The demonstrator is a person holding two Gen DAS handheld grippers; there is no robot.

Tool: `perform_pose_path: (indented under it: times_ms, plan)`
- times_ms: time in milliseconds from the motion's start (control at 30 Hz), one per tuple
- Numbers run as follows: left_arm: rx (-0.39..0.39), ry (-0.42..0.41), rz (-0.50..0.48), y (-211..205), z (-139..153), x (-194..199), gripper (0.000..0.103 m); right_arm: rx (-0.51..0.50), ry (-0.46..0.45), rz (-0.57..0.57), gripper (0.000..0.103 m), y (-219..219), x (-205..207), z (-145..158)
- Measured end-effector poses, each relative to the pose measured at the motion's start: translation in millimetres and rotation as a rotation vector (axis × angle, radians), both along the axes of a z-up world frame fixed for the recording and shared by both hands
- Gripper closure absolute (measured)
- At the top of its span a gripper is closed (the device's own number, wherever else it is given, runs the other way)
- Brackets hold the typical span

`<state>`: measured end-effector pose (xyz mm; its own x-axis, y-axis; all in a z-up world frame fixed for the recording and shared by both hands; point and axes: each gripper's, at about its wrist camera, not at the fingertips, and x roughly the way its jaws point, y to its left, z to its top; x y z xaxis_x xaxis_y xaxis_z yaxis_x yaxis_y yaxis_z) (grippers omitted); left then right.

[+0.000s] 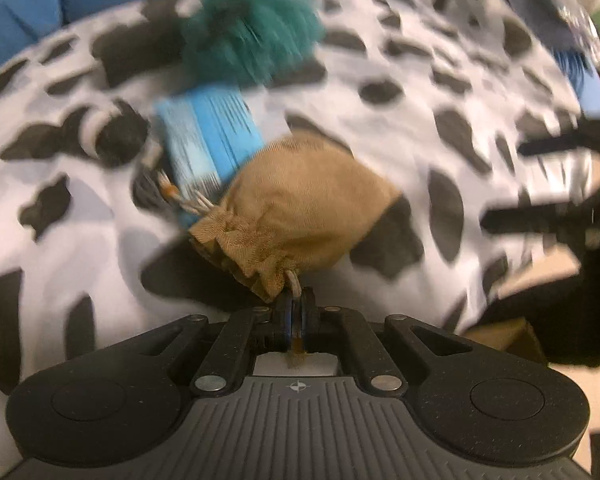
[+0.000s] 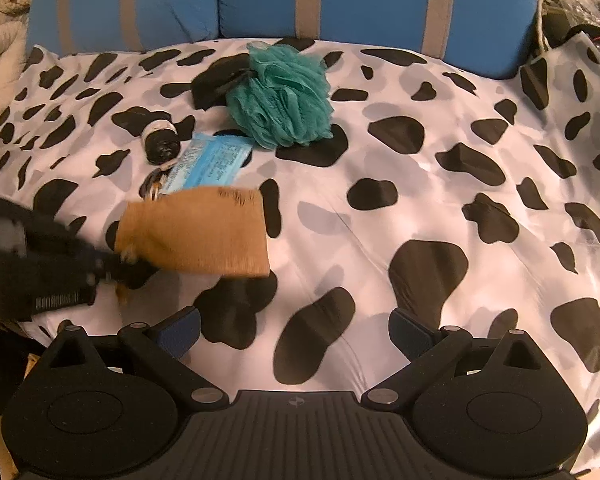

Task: Organize soft objects
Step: 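Grasp the tan pouch by its drawstring with the left tool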

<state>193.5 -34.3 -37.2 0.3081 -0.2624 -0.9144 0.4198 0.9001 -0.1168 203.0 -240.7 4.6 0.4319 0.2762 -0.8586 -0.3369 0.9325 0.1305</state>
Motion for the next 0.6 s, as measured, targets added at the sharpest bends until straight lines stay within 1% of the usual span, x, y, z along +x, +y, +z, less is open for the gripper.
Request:
perform_pose_path:
  times_ms: [33, 67, 100, 133, 167, 200, 267, 333, 467, 600]
  plan:
    - [0.023, 0.010, -0.007, -2, -3, -3, 0.095, -0.004, 0.000, 0.004, 0.003, 1, 0, -1]
    - [0.048, 0.025, -0.024, -5, -6, -5, 0.092, -0.009, 0.001, 0.012, 0.003, 3, -1, -1]
    - [0.066, 0.034, -0.035, -8, -9, -7, 0.081, -0.014, 0.001, 0.016, 0.003, 4, -1, -2]
    - [0.066, 0.036, -0.041, -9, -9, -8, 0.068, -0.018, 0.001, 0.016, 0.003, 4, -1, -2]
    - [0.052, 0.036, -0.040, -8, -8, -10, 0.062, -0.018, -0.001, 0.017, 0.003, 5, -1, -1]
    - [0.041, 0.036, -0.030, -7, -8, -10, 0.054, -0.014, -0.004, 0.021, 0.003, 6, -2, 0]
    - [0.025, 0.045, 0.017, -2, -8, -8, 0.053, -0.011, -0.007, 0.026, 0.003, 7, -2, 1]
    - [-0.009, 0.059, 0.085, 7, -9, -4, 0.053, -0.013, -0.010, 0.032, 0.003, 8, -3, 1]
    - [-0.125, 0.082, 0.245, 28, -10, 9, 0.053, -0.024, -0.015, 0.029, 0.003, 8, -5, 1]
    - [-0.241, 0.095, 0.378, 43, -16, 19, 0.053, -0.024, -0.023, 0.033, 0.003, 9, -5, 2]
